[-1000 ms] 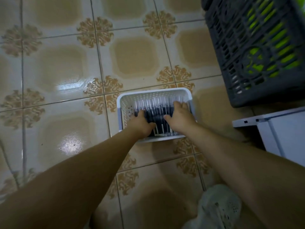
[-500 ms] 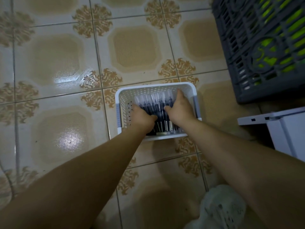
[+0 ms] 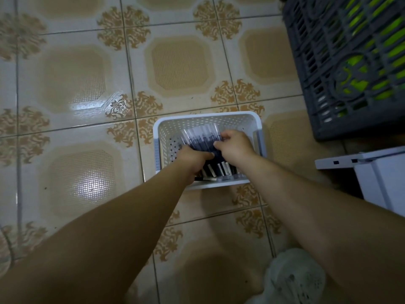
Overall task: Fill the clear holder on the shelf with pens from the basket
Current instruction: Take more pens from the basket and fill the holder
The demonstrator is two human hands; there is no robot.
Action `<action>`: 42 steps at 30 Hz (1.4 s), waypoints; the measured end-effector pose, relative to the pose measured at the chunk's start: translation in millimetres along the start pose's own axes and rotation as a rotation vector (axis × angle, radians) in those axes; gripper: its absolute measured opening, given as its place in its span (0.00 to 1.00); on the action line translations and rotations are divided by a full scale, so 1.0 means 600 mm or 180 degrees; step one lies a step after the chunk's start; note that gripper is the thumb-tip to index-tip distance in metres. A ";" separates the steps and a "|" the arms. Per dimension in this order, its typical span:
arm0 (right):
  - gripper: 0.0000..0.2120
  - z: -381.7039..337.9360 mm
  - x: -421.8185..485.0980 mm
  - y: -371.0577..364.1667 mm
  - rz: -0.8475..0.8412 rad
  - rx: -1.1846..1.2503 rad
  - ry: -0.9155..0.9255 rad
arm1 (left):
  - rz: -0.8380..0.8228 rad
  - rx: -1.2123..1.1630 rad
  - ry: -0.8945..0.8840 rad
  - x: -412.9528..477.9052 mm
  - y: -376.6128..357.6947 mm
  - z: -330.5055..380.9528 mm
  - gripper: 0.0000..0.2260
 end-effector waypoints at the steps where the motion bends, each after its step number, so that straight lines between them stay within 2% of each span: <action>1: 0.14 -0.001 -0.002 -0.001 -0.0025 0.0056 -0.0019 | -0.0042 -0.0004 0.0009 0.001 -0.003 -0.002 0.28; 6: 0.19 0.000 -0.012 -0.009 -0.0191 0.0429 -0.0210 | -0.0269 -0.0187 -0.0049 -0.014 -0.009 0.011 0.18; 11: 0.16 -0.011 -0.017 -0.007 -0.0173 0.0478 -0.0121 | -0.0265 -0.0224 -0.0259 -0.015 0.000 0.022 0.20; 17: 0.13 -0.028 -0.024 0.003 -0.0111 0.0629 -0.0029 | -0.0445 -0.0378 -0.0508 -0.029 -0.005 0.047 0.14; 26: 0.10 -0.066 -0.039 0.048 0.0003 0.0823 0.0047 | -0.0693 -0.0463 -0.0921 -0.078 -0.005 0.109 0.15; 34: 0.09 -0.162 -0.113 0.193 0.0344 0.1102 0.0107 | -0.0731 -0.0143 -0.1678 -0.229 0.035 0.250 0.16; 37: 0.04 -0.205 -0.172 0.269 0.0466 0.1200 0.0200 | -0.0769 -0.0052 -0.1909 -0.325 0.060 0.301 0.14; 42: 0.07 -0.266 -0.317 0.423 0.0746 0.1306 0.0426 | -0.0945 0.0097 -0.2282 -0.526 0.097 0.368 0.09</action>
Point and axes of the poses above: each hand's wrist, its own x-axis towards the middle knuckle, its own y-axis out of the back of the hand, z = x × y, the point moved 10 cm from there along x, towards the middle knuckle, and after that the axes turned 15 degrees about z, right-handed, at the moved point
